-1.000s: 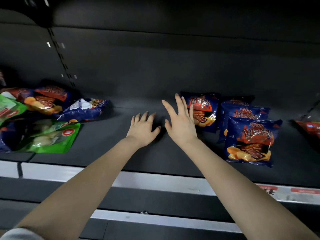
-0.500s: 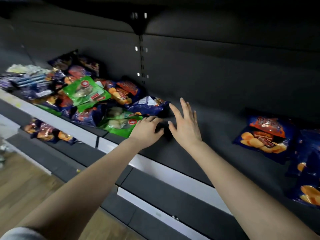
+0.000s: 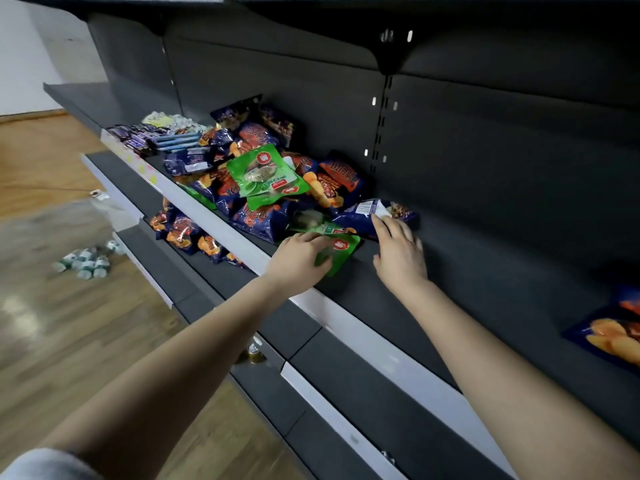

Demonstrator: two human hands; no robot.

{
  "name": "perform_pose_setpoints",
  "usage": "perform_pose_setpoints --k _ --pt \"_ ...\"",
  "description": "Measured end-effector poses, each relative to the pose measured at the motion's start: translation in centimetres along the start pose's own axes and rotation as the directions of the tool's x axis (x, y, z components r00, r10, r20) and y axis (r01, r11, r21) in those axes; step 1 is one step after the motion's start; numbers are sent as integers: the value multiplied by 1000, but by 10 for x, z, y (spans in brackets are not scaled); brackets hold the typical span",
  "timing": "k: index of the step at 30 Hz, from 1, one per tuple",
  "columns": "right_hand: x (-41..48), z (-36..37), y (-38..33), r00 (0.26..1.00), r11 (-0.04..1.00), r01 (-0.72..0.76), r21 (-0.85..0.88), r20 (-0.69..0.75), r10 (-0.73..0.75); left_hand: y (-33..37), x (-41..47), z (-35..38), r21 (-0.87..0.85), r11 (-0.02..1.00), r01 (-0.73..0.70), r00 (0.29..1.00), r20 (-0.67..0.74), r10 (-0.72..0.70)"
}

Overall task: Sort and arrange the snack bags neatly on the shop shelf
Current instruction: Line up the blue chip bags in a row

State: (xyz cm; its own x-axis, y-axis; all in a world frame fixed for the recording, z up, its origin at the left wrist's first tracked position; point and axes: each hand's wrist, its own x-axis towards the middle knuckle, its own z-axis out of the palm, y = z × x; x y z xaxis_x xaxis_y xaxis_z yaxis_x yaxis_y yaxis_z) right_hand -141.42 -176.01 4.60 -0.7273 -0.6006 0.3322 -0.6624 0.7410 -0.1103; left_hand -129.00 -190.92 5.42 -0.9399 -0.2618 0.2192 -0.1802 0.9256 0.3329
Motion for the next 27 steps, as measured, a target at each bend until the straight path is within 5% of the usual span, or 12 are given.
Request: perform_pose_setpoints --k 15,23,27 --pt "-7 1 8 991 995 -95 12 96 94 4 -6 6 -21 1000 -10 1000 -14 10" --pt "-9 -3 15 988 1000 -25 -19 -152 21 5 -6 12 -19 1000 -11 1000 -12 10" --pt "5 0 15 999 1000 -19 -4 -33 19 3 -5 12 -24 1000 -5 1000 -21 4"
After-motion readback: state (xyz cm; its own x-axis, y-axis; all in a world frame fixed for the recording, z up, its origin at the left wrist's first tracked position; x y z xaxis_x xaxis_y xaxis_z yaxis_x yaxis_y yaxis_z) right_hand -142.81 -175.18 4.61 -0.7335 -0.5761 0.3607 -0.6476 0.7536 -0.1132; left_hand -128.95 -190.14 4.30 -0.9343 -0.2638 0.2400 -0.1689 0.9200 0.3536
